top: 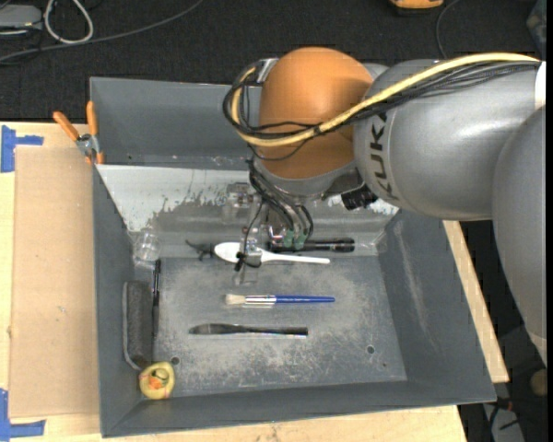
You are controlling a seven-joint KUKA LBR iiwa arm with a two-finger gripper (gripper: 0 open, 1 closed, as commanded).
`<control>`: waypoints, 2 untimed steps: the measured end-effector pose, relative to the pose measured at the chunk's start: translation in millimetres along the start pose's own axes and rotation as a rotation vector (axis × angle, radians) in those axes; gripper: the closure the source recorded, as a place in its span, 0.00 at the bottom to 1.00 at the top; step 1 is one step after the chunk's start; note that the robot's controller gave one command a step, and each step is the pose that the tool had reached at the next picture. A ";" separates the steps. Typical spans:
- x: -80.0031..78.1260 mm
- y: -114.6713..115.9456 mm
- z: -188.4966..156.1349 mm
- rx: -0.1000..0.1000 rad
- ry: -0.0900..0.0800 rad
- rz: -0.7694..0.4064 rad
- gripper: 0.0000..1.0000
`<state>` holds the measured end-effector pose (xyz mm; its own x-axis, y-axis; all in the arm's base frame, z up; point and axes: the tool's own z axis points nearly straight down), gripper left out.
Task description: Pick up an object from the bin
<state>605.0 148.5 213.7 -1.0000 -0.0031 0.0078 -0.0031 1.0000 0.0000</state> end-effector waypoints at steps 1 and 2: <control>-1.5 -1.1 -3.9 -0.001 -0.007 0.004 0.00; 36.9 -40.9 73.3 -0.001 -0.008 -0.025 0.00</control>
Offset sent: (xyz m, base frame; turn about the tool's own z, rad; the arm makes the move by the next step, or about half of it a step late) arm -0.0725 -0.0792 -0.1437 -0.0475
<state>567.6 107.4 140.6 -0.9996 -0.0279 -0.0002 -0.0279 0.9996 0.0011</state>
